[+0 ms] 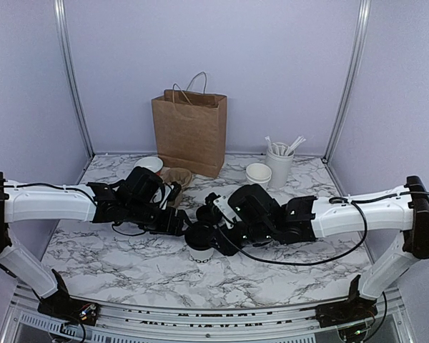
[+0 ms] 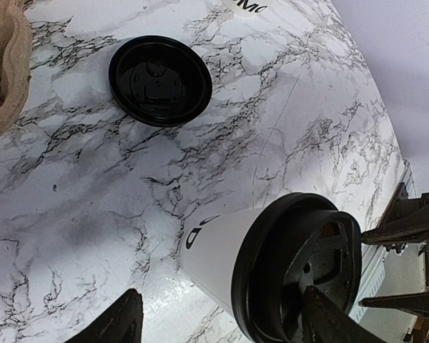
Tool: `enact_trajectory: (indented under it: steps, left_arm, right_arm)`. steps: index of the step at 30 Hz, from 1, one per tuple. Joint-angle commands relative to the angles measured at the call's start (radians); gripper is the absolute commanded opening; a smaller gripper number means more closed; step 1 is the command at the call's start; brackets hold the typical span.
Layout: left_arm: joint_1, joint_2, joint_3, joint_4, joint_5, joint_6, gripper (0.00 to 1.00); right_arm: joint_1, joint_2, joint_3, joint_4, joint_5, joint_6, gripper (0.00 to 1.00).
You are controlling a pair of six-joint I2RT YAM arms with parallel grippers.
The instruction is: Pack the takeout coffee
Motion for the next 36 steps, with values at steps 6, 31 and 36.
enact_trajectory:
  steps: [6, 31, 36]
  left_arm:
    - [-0.005, 0.010, -0.001, -0.032, -0.017, 0.005, 0.76]
    - [-0.016, 0.022, -0.024, -0.014, -0.019, -0.011, 0.76]
    - [-0.017, 0.014, -0.025, -0.008, -0.016, -0.016, 0.76]
  right_arm:
    - [0.012, 0.045, 0.069, -0.048, 0.123, 0.005, 0.46]
    - [-0.066, 0.104, 0.043, -0.133, -0.029, 0.254, 0.51]
    - [-0.102, 0.056, -0.009, -0.072, -0.096, 0.289, 0.51]
